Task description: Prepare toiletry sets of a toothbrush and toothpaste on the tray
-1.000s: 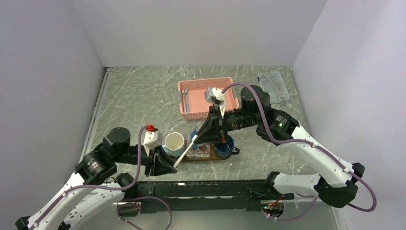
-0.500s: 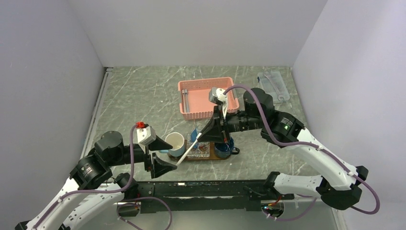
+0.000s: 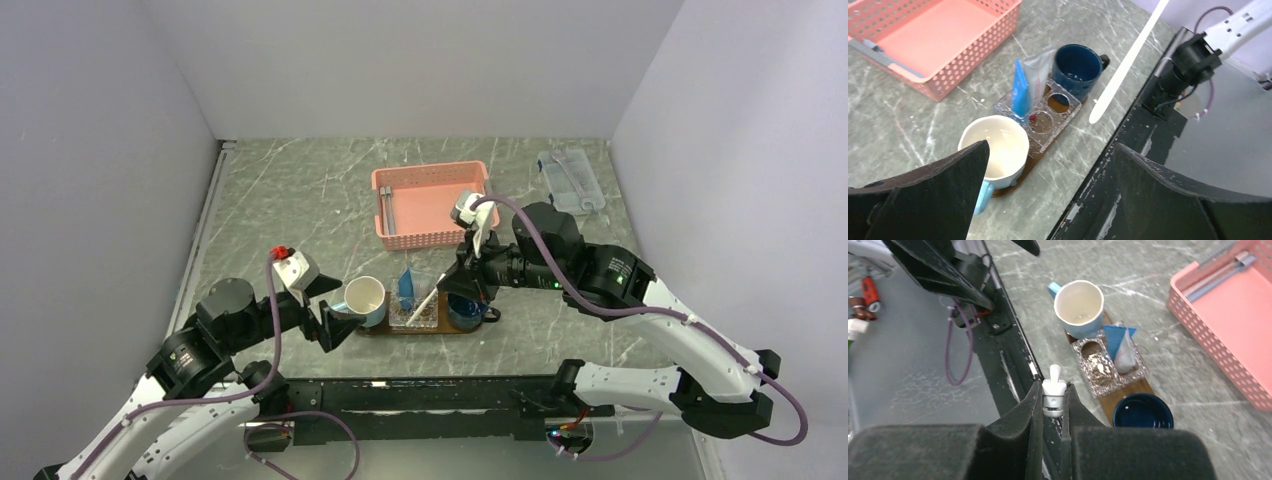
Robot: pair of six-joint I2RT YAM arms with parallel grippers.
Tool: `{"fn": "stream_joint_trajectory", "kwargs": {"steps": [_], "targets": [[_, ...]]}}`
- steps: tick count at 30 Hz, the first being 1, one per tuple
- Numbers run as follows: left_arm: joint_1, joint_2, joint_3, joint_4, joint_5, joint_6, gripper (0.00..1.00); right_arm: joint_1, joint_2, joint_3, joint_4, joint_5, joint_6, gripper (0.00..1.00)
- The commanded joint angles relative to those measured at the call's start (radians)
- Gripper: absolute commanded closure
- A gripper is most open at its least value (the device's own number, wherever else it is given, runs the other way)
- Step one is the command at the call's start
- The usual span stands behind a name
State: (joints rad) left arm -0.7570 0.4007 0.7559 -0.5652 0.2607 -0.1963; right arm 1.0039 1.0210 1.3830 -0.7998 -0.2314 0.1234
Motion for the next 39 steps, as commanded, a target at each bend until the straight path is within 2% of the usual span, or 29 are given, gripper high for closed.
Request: {"fn": "stream_joint_trajectory", "kwargs": {"steps": [1, 5, 14, 28, 39], "targets": [[-0.003, -0.027, -0.005, 0.012, -0.110, -0.003, 0.01, 0.054, 0.000, 0.038, -0.045, 0.219, 0.023, 1.00], [-0.003, -0.047, -0.009, -0.004, -0.151, -0.003, 0.01, 0.124, 0.004, 0.022, -0.035, 0.396, 0.059, 1.00], [-0.002, -0.074, -0.007, -0.030, -0.228, -0.005, 0.01, 0.203, 0.031, -0.024, 0.000, 0.599, 0.099, 1.00], [-0.003, -0.091, -0.009, -0.038, -0.236, -0.003, 0.01, 0.229, 0.072, -0.121, 0.098, 0.630, 0.141, 1.00], [-0.003, -0.104, -0.010, -0.039, -0.243, -0.002, 0.01, 0.242, 0.009, -0.272, 0.239, 0.644, 0.182, 1.00]]}}
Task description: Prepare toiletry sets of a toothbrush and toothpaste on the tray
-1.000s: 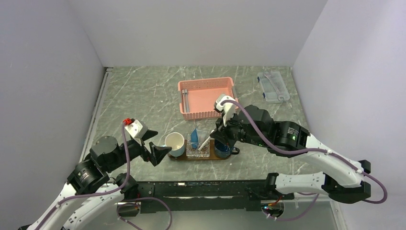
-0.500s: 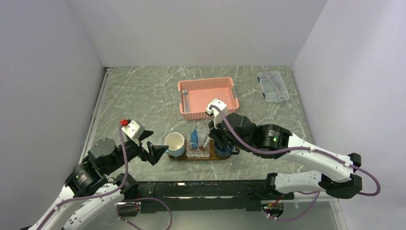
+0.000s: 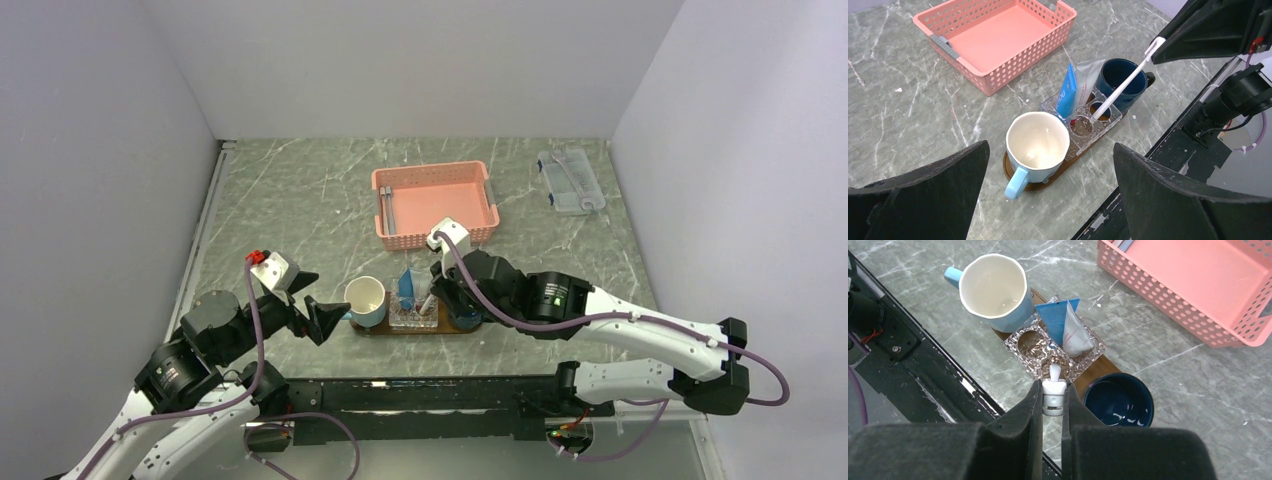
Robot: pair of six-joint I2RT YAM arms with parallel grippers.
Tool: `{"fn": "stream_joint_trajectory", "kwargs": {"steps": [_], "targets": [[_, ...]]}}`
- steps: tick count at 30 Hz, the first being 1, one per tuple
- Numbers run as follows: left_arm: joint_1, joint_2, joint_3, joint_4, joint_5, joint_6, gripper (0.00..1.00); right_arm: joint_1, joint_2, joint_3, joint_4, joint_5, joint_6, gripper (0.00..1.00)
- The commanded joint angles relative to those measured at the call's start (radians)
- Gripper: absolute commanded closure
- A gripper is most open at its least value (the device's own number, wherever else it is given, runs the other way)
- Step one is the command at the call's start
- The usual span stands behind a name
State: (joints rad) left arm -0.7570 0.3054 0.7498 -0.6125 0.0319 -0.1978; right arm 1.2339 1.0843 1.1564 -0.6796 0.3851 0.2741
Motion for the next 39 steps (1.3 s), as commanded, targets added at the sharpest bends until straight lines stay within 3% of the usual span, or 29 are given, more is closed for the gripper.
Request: {"fn": "stream_joint_trajectory", "kwargs": {"steps": [1, 15, 39], "targets": [[-0.002, -0.009, -0.004, 0.009, -0.014, 0.000, 0.01, 0.015, -0.065, -0.064, 0.139, 0.031, 0.033, 1.00], [-0.002, -0.009, -0.005, 0.008, -0.014, -0.004, 0.00, 0.058, -0.107, -0.214, 0.266, 0.135, 0.056, 1.00], [-0.002, -0.012, -0.006, 0.007, -0.016, -0.005, 0.01, 0.148, -0.051, -0.279, 0.334, 0.288, 0.087, 1.00]]}}
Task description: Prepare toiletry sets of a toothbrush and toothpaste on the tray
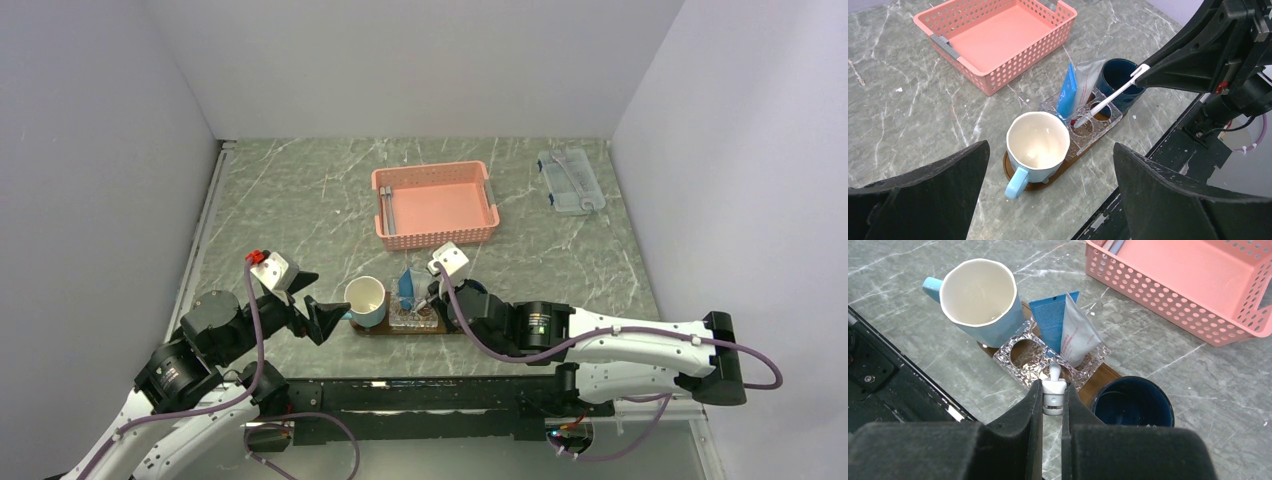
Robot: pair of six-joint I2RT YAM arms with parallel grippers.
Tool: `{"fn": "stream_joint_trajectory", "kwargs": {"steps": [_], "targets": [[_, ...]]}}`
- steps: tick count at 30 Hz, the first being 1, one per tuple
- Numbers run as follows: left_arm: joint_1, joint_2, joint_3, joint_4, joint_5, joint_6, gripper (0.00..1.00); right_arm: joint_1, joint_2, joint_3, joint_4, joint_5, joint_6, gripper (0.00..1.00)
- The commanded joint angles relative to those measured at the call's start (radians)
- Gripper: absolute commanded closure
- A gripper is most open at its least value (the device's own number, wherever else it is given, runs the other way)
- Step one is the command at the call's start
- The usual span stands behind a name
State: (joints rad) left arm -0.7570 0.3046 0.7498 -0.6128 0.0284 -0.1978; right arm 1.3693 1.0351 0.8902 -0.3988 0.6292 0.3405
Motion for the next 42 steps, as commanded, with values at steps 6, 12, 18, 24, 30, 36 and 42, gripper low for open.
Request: {"fn": "stream_joint_trajectory", "kwargs": {"steps": [6, 12, 18, 24, 30, 36, 42], "targets": [[-0.002, -0.011, -0.006, 0.009, -0.013, -0.005, 0.01, 0.026, -0.013, -0.045, 0.086, 0.065, 0.029, 1.00], [-0.003, -0.013, -0.007, 0.008, -0.013, -0.005, 0.01, 0.044, -0.012, -0.070, 0.111, 0.101, 0.038, 1.00], [-0.002, -0.013, -0.007, 0.008, -0.012, -0.004, 0.01, 0.068, -0.009, -0.059, 0.098, 0.153, 0.033, 1.00], [-0.003, -0.007, -0.007, 0.008, -0.010, -0.003, 0.01, 0.092, 0.004, -0.046, 0.087, 0.187, 0.027, 0.86], [-0.002, -0.008, -0.006, 0.008, -0.011, -0.005, 0.01, 0.113, 0.014, -0.032, 0.073, 0.203, 0.024, 0.78], [-0.003, -0.008, -0.006, 0.009, -0.011, -0.004, 0.01, 0.131, 0.011, -0.025, 0.066, 0.214, 0.029, 0.75], [-0.001, -0.011, -0.004, 0.009, -0.009, -0.003, 0.01, 0.142, 0.017, -0.025, 0.065, 0.222, 0.039, 0.75]]}}
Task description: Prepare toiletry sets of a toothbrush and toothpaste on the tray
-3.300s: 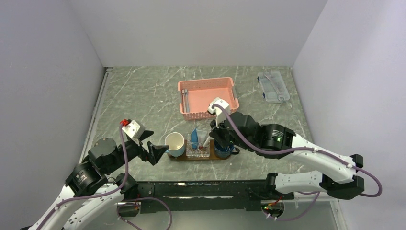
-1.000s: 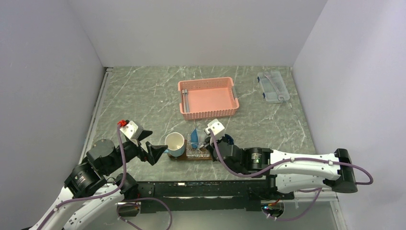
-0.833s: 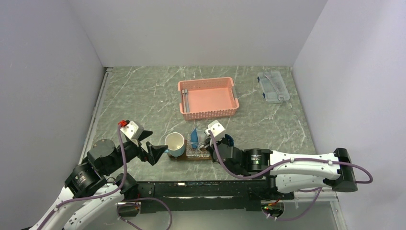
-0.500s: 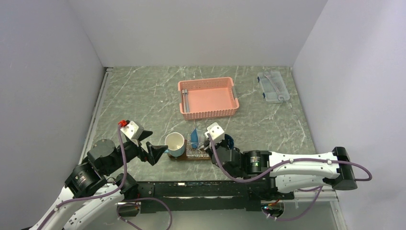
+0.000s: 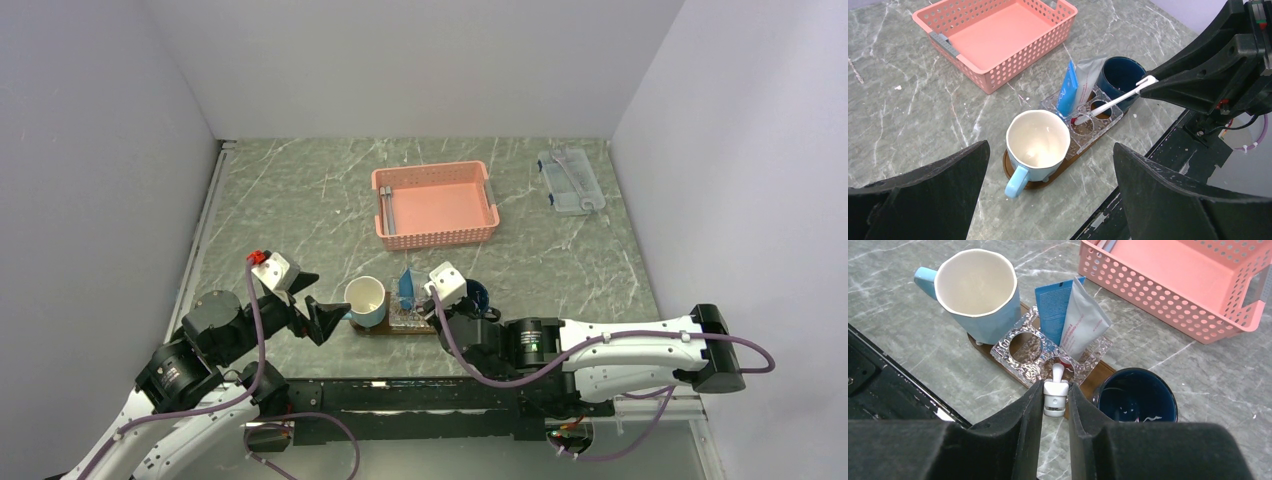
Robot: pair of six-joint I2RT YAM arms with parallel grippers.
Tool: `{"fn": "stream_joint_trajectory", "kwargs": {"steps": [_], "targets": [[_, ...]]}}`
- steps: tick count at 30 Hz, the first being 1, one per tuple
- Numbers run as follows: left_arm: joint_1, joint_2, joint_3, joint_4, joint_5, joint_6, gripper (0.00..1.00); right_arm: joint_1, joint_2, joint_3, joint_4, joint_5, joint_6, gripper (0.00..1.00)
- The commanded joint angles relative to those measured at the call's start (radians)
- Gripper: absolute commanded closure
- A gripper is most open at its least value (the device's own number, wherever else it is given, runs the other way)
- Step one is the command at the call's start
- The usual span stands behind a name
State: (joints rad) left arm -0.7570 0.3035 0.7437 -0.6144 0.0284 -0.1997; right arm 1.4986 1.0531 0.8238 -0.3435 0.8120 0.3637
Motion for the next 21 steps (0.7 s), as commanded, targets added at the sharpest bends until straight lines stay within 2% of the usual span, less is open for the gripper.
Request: {"fn": "stream_joint_trajectory", "kwargs": {"steps": [1, 6, 15, 21], "targets": [[-0.002, -0.011, 0.002, 0.009, -0.010, -0.001, 0.01, 0.017, -0.002, 0.038, 0.015, 0.040, 0.018, 0.75], [-0.002, -0.016, -0.001, 0.009, -0.012, -0.002, 0.00, 0.021, -0.007, 0.024, 0.043, 0.031, 0.025, 0.85], [-0.001, -0.018, -0.001, 0.009, -0.011, -0.004, 0.01, 0.028, -0.023, -0.020, 0.074, 0.052, 0.049, 0.85], [-0.001, -0.014, -0.001, 0.007, -0.012, -0.004, 0.00, 0.028, -0.022, -0.032, 0.076, 0.056, 0.061, 0.79]]}}
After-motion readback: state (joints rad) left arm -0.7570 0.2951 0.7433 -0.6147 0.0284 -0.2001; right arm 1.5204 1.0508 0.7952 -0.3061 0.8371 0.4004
